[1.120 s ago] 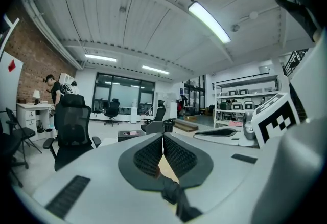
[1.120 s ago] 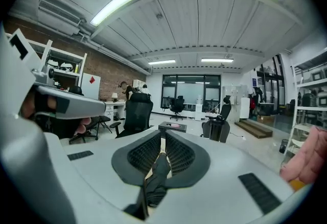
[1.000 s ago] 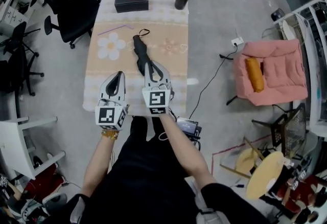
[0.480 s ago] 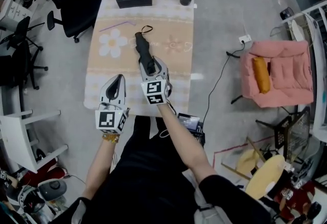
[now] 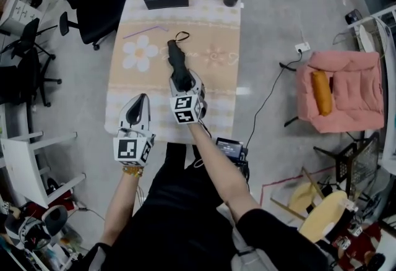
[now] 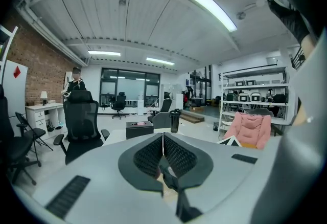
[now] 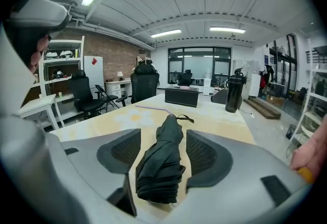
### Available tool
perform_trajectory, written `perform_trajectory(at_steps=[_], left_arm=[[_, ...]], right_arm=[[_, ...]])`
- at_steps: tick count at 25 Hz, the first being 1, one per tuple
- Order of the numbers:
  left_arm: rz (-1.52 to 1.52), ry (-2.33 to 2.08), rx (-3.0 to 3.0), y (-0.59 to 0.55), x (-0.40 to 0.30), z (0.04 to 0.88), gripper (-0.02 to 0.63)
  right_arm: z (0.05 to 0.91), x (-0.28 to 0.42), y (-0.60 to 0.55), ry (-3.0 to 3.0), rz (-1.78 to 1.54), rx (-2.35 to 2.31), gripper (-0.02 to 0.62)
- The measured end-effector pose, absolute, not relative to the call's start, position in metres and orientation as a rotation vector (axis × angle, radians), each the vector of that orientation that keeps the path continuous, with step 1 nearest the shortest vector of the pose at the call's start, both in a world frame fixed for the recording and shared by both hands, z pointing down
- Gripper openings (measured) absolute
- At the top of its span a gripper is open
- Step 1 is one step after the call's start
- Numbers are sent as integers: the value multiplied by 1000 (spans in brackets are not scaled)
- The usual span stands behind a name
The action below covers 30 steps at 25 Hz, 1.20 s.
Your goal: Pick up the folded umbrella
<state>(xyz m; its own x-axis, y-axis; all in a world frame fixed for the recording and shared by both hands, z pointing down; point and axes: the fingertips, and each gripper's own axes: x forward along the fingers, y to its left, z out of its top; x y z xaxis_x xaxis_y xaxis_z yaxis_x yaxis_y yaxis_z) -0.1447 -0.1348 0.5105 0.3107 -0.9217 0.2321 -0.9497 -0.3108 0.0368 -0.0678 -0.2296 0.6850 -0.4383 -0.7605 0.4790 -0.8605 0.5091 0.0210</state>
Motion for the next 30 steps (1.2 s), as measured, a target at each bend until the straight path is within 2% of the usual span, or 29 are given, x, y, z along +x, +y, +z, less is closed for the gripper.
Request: perform_trajectory(at_steps=[23, 30], left_arm=[[232, -1742, 2402, -143, -157, 498, 14], [229, -1736, 2400, -146, -155, 499, 14]], right_arm=[[754, -72, -238, -2172, 315, 1320, 272], [765, -71, -242, -2186, 407, 1305, 278]])
